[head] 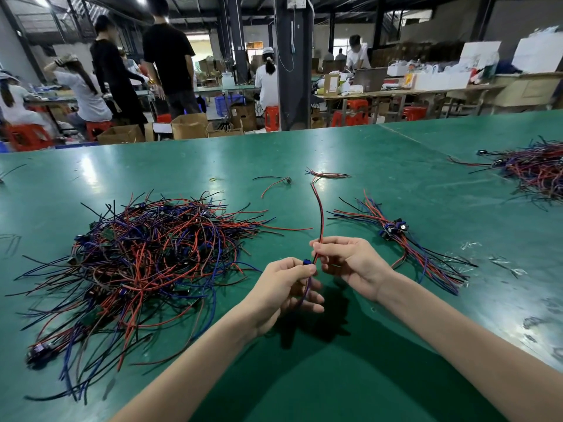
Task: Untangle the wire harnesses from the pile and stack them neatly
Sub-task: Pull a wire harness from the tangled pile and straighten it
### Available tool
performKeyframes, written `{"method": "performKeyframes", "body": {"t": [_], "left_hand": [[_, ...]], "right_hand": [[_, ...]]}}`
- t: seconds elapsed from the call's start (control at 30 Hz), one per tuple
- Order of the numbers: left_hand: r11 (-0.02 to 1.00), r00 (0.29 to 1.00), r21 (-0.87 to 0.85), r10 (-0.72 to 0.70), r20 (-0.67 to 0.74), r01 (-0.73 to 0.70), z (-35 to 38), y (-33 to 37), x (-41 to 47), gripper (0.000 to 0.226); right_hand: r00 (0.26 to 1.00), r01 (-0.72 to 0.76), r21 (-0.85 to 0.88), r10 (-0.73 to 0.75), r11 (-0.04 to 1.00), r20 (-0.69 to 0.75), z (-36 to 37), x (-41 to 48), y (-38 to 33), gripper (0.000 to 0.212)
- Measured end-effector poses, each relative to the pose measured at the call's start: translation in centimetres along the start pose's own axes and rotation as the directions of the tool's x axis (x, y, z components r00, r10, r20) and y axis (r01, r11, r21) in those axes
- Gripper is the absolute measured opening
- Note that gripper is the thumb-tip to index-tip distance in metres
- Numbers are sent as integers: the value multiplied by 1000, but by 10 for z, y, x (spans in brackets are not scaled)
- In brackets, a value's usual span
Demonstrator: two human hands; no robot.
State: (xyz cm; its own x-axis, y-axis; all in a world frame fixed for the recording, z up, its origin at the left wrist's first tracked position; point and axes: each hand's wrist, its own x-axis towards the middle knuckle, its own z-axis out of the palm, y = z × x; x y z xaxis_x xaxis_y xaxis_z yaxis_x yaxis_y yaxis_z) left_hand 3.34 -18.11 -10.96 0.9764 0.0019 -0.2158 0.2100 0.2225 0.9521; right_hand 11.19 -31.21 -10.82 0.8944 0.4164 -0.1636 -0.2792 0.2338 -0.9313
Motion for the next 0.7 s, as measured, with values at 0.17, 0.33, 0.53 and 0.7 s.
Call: {"method": "performKeyframes", "body": {"t": [0.17,0.33,0.53,0.7], "left_hand": [[999,999,-33,36,-15,-37,1,-1,1,21],[999,997,-26,33,-76,-35,-2,-1,1,16],[1000,996,8,-4,-85,5,-3,-1,2,16],[999,996,36,-36,-85,39,-4,-2,3,14]], "right_hand": [[1000,19,-28,-18,999,16,0,-1,2,9],[998,68,-141,-66,988,23,3,-3,6,11],[983,180,-260,-179,949,26,5,-3,5,18],[957,291,-344,-279,893,85,4,-6,5,21]]}}
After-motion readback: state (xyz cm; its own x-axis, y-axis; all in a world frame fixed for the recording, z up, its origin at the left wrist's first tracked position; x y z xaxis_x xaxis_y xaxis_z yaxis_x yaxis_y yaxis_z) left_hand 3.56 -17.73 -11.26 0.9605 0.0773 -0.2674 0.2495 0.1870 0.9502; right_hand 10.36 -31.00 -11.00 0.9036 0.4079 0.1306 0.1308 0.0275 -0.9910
